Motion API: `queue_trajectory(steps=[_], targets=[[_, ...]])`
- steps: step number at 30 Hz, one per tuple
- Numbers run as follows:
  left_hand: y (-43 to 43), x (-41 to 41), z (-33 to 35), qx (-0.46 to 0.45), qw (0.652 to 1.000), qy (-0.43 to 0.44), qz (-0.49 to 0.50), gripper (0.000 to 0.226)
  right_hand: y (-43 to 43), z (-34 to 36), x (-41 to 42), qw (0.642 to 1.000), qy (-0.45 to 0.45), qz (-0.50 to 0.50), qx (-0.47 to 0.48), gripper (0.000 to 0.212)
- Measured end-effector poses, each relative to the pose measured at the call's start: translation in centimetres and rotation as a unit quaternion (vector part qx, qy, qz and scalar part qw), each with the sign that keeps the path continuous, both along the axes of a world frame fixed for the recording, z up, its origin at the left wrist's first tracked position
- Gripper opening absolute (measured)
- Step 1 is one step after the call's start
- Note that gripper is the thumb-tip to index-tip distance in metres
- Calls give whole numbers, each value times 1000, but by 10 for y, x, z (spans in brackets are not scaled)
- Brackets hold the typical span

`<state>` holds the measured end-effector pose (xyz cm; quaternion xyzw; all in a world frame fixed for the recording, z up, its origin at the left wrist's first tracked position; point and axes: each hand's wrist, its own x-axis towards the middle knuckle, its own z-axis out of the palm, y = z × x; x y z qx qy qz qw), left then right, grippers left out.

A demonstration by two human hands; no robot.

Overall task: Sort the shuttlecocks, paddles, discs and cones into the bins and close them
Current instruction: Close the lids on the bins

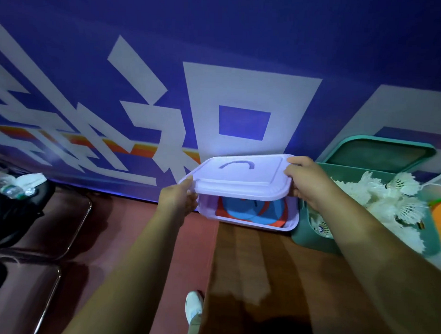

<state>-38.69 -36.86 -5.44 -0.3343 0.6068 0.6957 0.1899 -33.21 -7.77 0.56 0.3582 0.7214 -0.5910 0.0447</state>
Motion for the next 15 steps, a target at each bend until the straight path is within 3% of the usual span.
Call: queue_trajectory(steps=[4, 7, 10, 12, 15], targets=[[7, 19, -22, -64, 995, -42, -63, 40, 1, -18, 4, 986, -55, 40, 154, 55], [7, 25, -34, -125, 981, -46, -140, 36, -8, -32, 3, 970, -98, 78, 210, 67], [8, 27, -39, -164, 969, -52, -179, 33, -19, -48, 4, 954, -133, 101, 250, 65], [9, 24, -44, -196, 962, -59, -179, 44, -24, -56, 5, 946, -143, 96, 275, 64], [8, 17, -51, -274, 947, -47, -162, 76, -25, -65, 5, 934, -162, 106, 300, 65]])
